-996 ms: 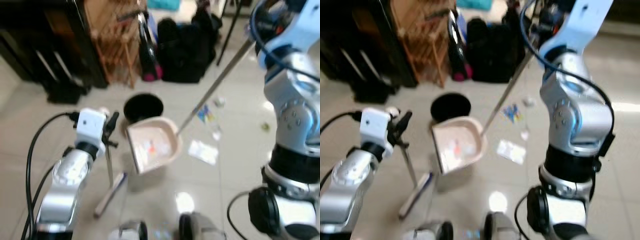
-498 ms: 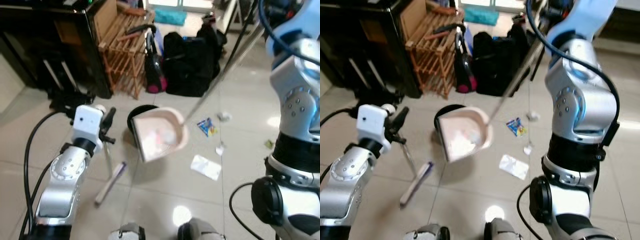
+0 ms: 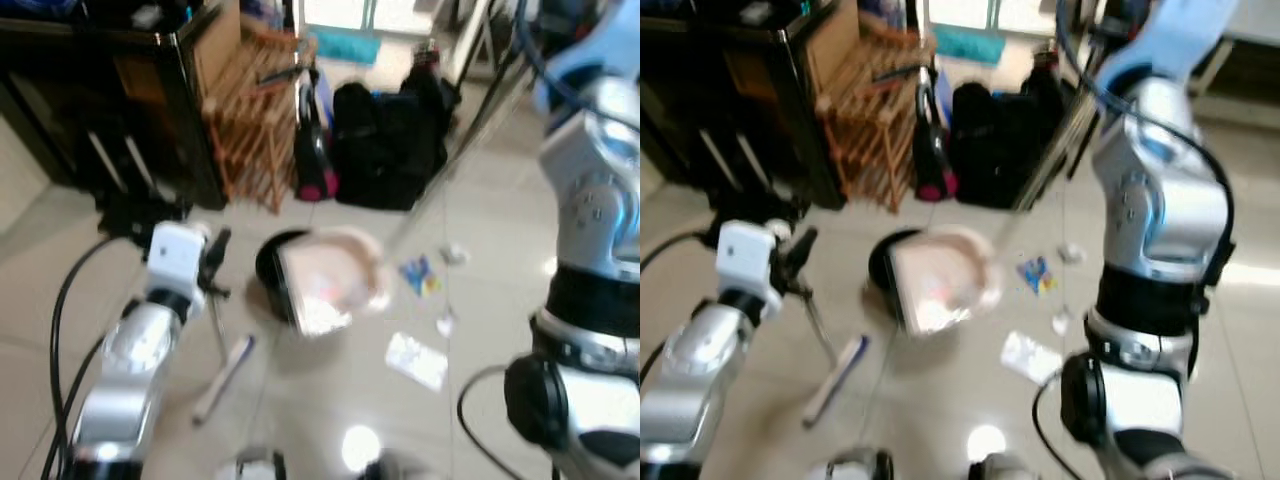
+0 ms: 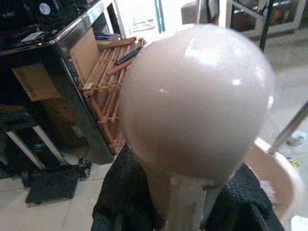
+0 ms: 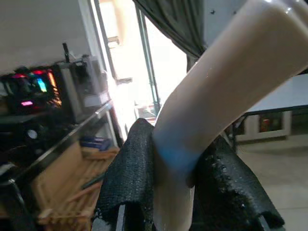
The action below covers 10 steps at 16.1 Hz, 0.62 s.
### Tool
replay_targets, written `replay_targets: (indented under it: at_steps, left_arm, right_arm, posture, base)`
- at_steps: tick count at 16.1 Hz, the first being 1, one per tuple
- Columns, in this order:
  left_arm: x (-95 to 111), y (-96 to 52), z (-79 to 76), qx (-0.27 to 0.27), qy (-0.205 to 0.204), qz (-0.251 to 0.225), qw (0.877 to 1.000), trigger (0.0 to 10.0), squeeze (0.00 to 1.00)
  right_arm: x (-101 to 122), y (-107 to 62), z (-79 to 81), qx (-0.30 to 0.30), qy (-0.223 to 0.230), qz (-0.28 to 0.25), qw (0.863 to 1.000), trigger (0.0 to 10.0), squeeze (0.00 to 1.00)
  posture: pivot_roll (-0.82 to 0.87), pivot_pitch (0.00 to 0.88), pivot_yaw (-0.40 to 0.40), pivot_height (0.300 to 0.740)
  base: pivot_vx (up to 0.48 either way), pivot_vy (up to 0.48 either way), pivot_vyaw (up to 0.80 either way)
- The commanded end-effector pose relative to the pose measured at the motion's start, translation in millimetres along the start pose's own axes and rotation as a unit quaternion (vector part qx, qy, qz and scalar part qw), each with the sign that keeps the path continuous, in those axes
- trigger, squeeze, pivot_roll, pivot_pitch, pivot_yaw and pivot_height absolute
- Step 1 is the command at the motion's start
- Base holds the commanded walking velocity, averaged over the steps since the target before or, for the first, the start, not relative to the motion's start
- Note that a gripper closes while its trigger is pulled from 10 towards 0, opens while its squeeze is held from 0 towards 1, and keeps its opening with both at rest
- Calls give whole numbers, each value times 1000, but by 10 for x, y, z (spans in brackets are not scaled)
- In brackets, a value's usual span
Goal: Sweep floor
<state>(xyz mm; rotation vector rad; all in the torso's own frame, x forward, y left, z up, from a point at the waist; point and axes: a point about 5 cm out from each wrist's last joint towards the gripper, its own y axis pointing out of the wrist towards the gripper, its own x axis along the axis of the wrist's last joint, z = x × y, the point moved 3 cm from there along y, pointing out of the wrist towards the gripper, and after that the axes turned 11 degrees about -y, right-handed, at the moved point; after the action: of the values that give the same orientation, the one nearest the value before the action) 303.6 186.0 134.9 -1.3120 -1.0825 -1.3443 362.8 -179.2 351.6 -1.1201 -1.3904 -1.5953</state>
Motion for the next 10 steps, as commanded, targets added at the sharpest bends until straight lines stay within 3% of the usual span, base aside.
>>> replay_targets:
  at_steps: [1,10]
  left_arm:
    - [57,-2,-29,-4,6,-17,1000,10000,0]
    - [-17,-94,28,5,11,-6,1000,10000,0]
  right_arm:
    - [140,15,-128,-27,1,-30,999,10000,0]
    - [96,14,-55,-23,21,-27,999,10000,0]
  posture:
    - [-34,114,-18,740]
    - [-18,120,-27,740]
  base:
    - [405,0,0]
    - [398,0,0]
